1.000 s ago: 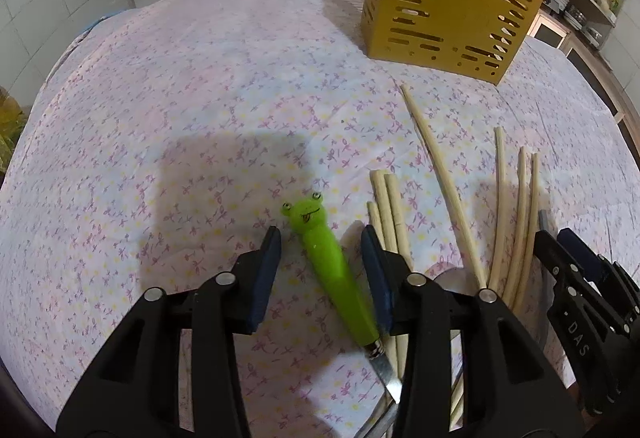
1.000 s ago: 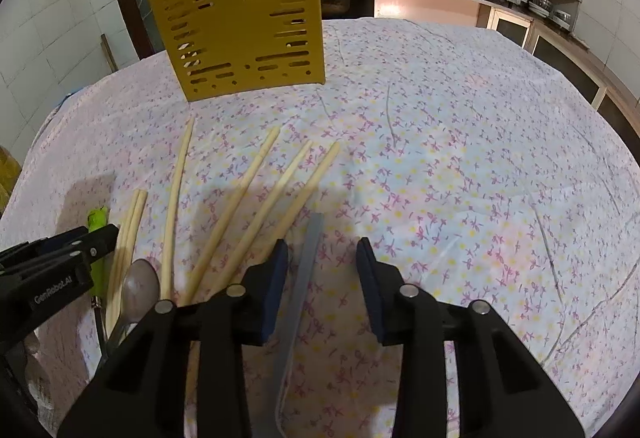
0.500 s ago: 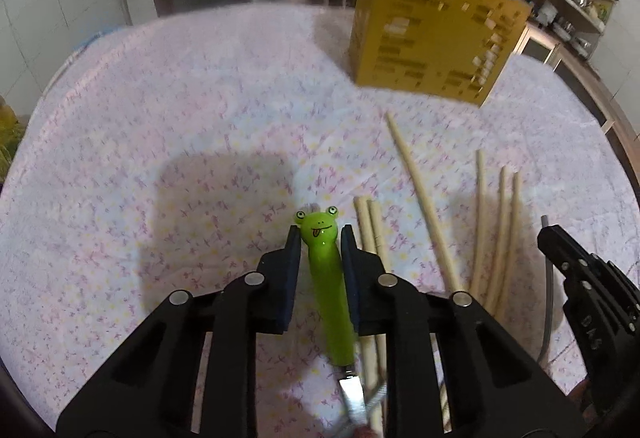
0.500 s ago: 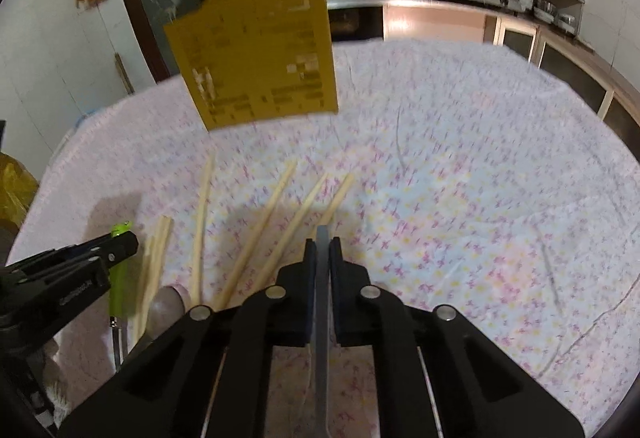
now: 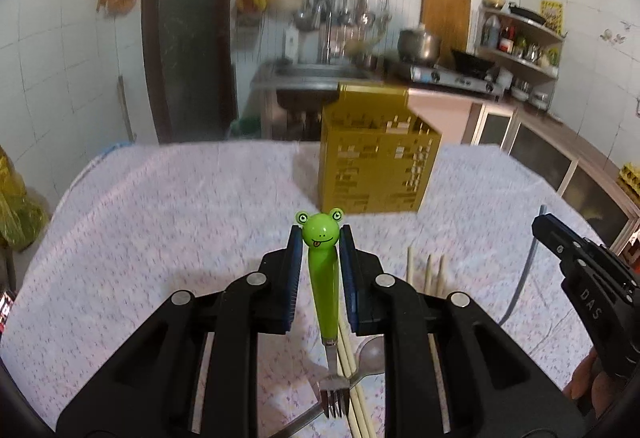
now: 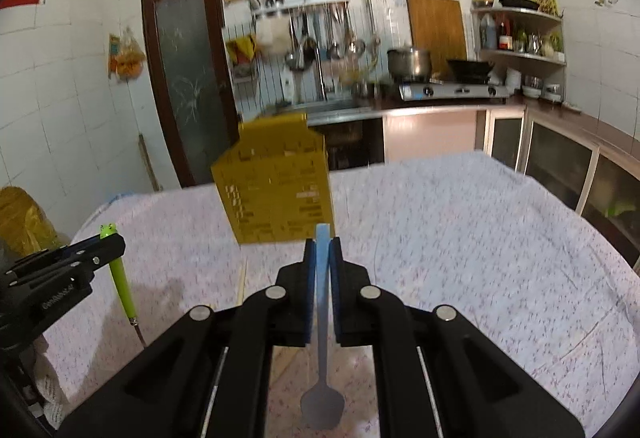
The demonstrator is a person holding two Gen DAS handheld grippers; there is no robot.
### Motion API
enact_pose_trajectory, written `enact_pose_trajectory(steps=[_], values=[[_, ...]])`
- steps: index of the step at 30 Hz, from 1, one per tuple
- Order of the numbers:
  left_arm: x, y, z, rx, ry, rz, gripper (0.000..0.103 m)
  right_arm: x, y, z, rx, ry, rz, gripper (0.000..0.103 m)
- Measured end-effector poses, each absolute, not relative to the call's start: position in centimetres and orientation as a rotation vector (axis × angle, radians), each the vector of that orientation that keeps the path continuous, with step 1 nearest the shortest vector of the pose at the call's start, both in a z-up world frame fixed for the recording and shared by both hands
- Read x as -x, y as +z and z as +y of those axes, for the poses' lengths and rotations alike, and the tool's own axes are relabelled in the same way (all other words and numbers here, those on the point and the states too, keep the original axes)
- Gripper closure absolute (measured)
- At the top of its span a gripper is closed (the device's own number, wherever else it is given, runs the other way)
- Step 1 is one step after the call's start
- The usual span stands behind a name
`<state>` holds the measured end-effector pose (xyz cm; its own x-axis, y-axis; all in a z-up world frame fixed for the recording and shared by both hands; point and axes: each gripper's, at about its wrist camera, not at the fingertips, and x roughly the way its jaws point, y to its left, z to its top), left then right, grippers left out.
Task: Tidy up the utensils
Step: 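Lift the fork with the left gripper into the yellow holder while the right gripper inserts the spoon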
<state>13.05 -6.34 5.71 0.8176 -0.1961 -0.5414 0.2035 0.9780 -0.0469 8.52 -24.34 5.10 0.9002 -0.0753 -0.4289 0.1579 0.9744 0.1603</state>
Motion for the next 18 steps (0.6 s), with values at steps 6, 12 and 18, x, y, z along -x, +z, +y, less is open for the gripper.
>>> enact_pose_trajectory(steps=[6,12,18], values=[[-12.4,7.1,-6.3,-0.019,-0.222,0.52,0.085,-8.9,5.9,-24.7,-0.192,-0.124,0.382,0.096],[-12.7,8.1,-6.3,-0.018,-0.225,0.488,0.085,-9.1,6.6,-24.2,-0.156,-0.125,0.35,0.096],[-13.3,9.1,-6.1,-0.016,-0.231,0.45,0.085,-9.7,7.5,-24.7,-0.155,-0.126,0.316,0.096]])
